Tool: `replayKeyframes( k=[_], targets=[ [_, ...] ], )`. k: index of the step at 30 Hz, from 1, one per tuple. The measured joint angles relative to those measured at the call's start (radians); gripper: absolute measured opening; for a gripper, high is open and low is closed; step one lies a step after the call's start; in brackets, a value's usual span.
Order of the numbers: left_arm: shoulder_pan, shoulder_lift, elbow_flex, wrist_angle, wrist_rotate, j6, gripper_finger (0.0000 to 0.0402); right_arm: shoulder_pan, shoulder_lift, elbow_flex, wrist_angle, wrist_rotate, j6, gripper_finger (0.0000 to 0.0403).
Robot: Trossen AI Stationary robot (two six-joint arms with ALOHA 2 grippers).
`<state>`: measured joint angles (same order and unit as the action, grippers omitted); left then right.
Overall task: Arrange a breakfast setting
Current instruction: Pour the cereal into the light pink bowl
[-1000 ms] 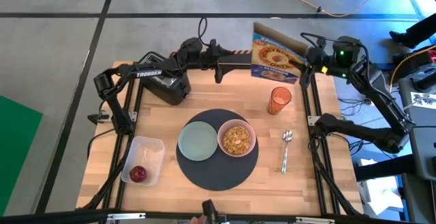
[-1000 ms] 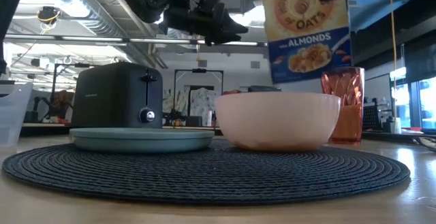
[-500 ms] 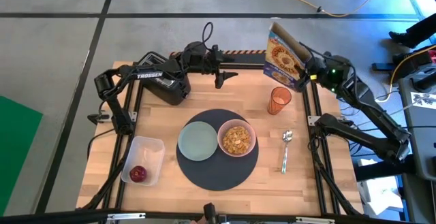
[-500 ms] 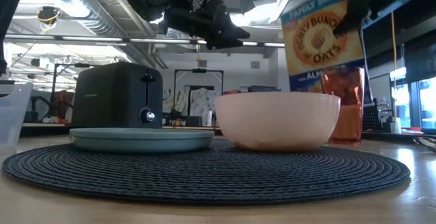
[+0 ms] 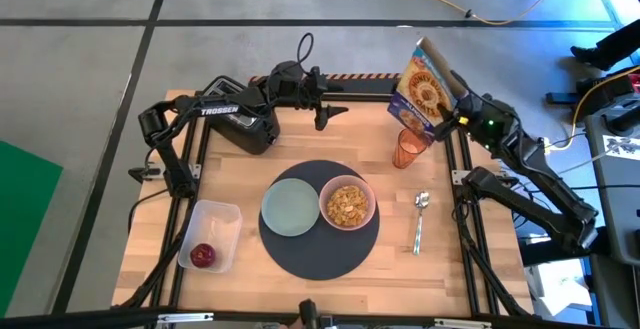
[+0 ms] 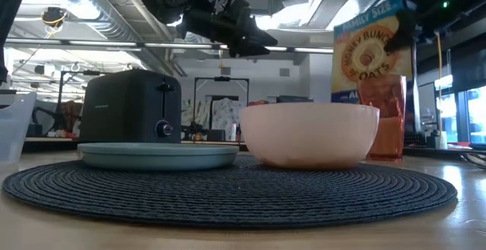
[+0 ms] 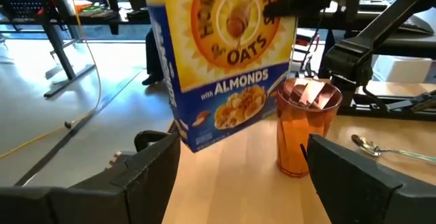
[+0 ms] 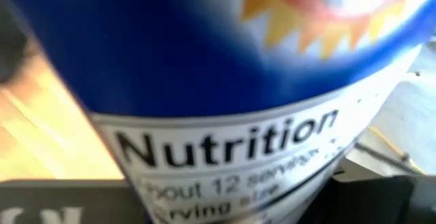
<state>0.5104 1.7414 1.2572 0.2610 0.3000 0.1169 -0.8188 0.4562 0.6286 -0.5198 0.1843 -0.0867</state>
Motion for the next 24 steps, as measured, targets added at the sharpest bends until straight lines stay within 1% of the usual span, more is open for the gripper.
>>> replayKeyframes(
  k=[5,13,15,18,22,24],
  targets=[
    [-0.012,0.000,0.000,-0.006,-0.001,0.000,0.0305,0.000,-0.010,-0.069,0.024,0.007,0.040,0.0145],
    [-0.034,0.000,0.000,-0.009,-0.001,-0.001,0.0305,0.000,-0.008,-0.100,0.029,0.014,0.016,0.0150],
    [-0.034,0.000,0.000,-0.009,0.000,-0.001,0.0305,0.000,-0.008,-0.100,0.032,0.016,-0.001,0.0165],
    [-0.034,0.000,0.000,-0.023,0.000,-0.002,0.0305,0.000,-0.008,-0.100,0.040,0.020,-0.013,0.0203],
    [-0.034,0.000,0.000,-0.048,-0.001,-0.002,0.0305,0.000,-0.007,-0.100,0.038,0.074,0.008,0.0261],
    [-0.034,0.000,0.000,-0.052,-0.001,-0.002,0.0305,0.000,-0.007,-0.100,0.032,0.089,0.020,0.0282]
  ],
)
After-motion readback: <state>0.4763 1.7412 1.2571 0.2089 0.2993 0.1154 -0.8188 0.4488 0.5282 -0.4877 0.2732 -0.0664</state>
